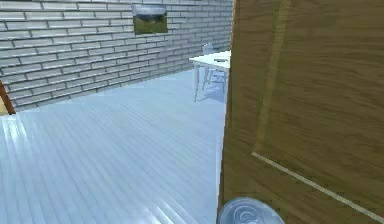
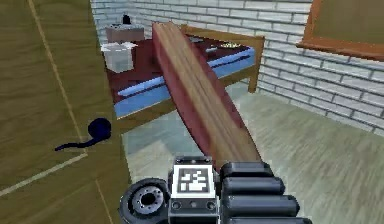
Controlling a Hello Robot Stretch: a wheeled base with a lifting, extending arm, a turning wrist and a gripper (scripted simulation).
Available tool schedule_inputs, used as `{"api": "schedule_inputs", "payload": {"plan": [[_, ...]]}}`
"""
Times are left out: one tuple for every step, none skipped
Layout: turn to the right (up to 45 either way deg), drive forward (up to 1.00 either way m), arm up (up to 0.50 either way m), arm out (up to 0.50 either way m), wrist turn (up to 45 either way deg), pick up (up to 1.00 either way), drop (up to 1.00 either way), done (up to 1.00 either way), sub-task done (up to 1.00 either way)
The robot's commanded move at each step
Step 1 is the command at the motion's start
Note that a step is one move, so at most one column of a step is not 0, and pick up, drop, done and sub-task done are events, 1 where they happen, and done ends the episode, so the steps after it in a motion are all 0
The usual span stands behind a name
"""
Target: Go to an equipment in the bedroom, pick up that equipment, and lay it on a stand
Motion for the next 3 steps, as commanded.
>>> {"api": "schedule_inputs", "payload": {"plan": [[-9.0, 0.0, 0.0, 0.0, 0.0, 0.0, 0.0, 0.0, 0.0], [0.0, 0.5, 0.0, 0.0, 0.0, 0.0, 0.0, 0.0, 0.0], [-45.0, 0.0, 0.0, 0.0, 0.0, 0.0, 0.0, 0.0, 0.0]]}}
